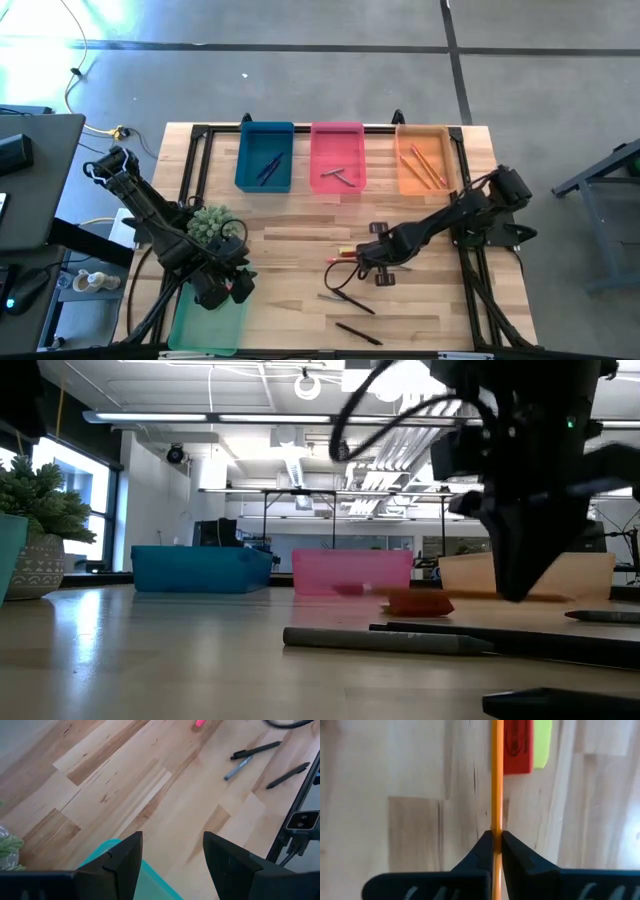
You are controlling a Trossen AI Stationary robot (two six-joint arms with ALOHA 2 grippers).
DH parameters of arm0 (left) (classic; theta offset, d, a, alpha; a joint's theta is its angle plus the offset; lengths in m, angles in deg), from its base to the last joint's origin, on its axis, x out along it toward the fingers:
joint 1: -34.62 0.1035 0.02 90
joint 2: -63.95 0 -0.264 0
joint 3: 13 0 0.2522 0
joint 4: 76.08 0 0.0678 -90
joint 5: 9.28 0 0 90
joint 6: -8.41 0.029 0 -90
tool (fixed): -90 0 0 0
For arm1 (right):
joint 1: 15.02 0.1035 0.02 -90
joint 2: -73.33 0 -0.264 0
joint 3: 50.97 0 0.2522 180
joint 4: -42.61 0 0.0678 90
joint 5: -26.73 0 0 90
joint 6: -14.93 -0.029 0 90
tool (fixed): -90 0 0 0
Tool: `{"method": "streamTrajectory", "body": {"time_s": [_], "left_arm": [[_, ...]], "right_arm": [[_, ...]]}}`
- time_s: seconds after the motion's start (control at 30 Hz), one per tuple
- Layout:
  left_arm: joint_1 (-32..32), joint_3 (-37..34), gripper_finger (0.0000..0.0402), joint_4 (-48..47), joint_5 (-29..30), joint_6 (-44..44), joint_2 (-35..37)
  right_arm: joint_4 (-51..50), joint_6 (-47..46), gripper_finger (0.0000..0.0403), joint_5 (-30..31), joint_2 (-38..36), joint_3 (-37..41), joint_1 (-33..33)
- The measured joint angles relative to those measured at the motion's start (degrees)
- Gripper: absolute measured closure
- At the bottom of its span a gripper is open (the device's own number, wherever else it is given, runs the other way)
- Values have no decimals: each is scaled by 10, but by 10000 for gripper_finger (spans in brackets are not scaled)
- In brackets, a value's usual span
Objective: Sort crayons/erasers/pens/pencils in bins
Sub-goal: Put the orange pencil into the orange bin
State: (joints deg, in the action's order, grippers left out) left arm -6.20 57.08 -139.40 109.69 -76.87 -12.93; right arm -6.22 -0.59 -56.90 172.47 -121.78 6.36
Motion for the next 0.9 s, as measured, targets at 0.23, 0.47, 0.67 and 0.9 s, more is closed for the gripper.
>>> {"method": "streamTrajectory", "body": {"time_s": [0.23,0.47,0.67,0.9], "left_arm": [[0,0,206,0,17,0,0],[2,0,206,3,45,18,0],[32,0,206,47,48,103,0],[101,0,206,133,47,246,0]], "right_arm": [[-6,-19,400,11,-55,-1,0],[-36,-67,400,89,-146,-1,-19],[-63,-117,400,160,-239,-2,-53],[-132,-159,400,236,-339,-2,-110]]}}
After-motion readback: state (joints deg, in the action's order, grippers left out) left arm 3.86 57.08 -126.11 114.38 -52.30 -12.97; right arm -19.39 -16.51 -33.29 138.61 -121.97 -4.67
